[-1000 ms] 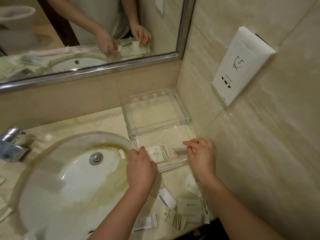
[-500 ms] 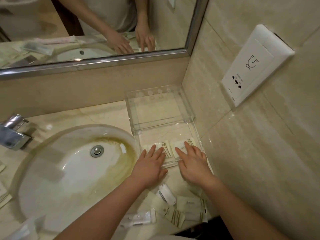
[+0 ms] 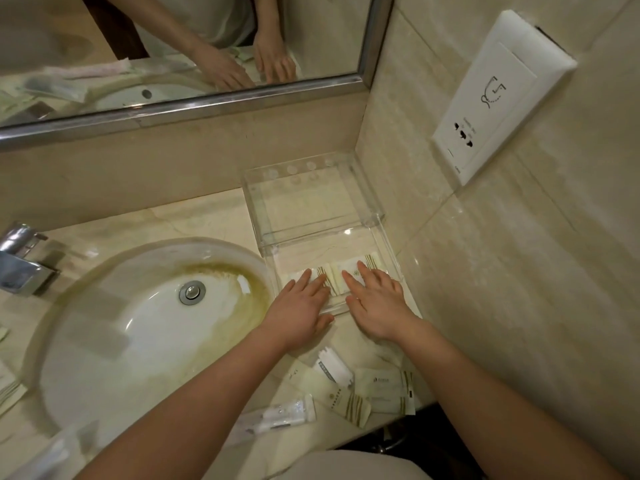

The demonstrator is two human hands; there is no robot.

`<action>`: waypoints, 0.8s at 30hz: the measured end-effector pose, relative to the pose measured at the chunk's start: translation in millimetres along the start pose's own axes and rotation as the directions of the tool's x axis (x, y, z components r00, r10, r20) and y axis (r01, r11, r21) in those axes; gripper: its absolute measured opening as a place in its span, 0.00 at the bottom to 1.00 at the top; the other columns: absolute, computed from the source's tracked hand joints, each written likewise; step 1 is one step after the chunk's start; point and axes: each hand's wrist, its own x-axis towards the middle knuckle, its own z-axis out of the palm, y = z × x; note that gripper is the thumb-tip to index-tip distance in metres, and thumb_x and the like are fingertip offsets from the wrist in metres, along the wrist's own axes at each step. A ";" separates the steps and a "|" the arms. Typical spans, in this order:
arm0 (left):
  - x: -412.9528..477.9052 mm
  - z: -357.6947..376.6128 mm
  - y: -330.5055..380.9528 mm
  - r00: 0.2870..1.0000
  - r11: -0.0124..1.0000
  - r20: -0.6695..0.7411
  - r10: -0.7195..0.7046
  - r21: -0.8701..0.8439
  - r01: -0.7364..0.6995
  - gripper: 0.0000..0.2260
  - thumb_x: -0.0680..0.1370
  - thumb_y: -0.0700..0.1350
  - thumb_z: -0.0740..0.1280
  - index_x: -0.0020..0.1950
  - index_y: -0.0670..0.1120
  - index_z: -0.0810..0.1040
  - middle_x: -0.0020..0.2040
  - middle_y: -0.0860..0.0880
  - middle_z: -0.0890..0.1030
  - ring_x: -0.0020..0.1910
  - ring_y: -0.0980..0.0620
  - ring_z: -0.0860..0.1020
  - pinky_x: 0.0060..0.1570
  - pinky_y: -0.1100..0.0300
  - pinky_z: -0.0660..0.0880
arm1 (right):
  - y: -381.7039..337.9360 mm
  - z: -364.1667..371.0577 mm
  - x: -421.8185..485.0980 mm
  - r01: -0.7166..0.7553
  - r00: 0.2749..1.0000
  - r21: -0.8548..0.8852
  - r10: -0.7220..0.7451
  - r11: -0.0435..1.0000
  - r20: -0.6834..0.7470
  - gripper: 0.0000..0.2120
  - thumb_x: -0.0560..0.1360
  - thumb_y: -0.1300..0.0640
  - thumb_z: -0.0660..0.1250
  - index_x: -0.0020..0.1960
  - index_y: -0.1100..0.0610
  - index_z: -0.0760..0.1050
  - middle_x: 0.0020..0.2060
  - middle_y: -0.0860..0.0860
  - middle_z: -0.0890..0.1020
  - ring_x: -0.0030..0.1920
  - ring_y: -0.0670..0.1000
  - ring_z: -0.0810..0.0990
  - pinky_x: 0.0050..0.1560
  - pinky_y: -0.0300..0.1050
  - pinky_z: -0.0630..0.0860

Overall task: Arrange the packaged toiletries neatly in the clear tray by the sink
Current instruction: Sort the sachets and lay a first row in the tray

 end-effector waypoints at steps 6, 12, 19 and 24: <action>-17.3 3.7 13.7 0.964 0.980 -0.261 0.041 -0.178 -0.090 0.18 0.76 0.44 0.63 0.66 0.43 0.75 0.65 0.45 0.76 0.68 0.43 0.71 0.69 0.52 0.67 | 8.7 -7.7 -31.0 -0.032 0.931 0.287 0.132 0.957 -0.340 0.24 0.78 0.54 0.61 0.74 0.50 0.68 0.71 0.51 0.72 0.71 0.54 0.66 0.70 0.52 0.61; -46.2 16.8 63.9 0.968 0.936 -0.212 0.134 -0.293 -0.193 0.10 0.75 0.45 0.66 0.55 0.46 0.80 0.50 0.49 0.79 0.50 0.49 0.77 0.46 0.57 0.75 | 29.7 22.2 -87.1 -0.178 0.871 0.446 0.351 0.877 -0.344 0.20 0.75 0.59 0.65 0.67 0.53 0.74 0.60 0.51 0.78 0.60 0.51 0.76 0.63 0.46 0.73; -36.3 38.3 117.0 0.988 0.990 0.073 0.135 0.015 -0.137 0.21 0.71 0.53 0.71 0.61 0.45 0.73 0.56 0.45 0.76 0.55 0.44 0.72 0.51 0.51 0.69 | 35.2 41.3 -103.8 -0.289 0.877 0.422 0.415 0.859 -0.243 0.26 0.75 0.52 0.67 0.71 0.53 0.68 0.67 0.51 0.73 0.62 0.54 0.76 0.59 0.48 0.75; -28.0 39.0 122.0 0.985 0.992 0.123 0.117 0.041 -0.123 0.17 0.72 0.46 0.70 0.60 0.46 0.75 0.53 0.45 0.79 0.53 0.43 0.73 0.50 0.51 0.70 | 34.6 33.9 -88.2 -0.272 0.925 0.336 0.341 0.902 -0.166 0.34 0.74 0.49 0.69 0.76 0.54 0.60 0.72 0.52 0.66 0.62 0.57 0.77 0.58 0.50 0.75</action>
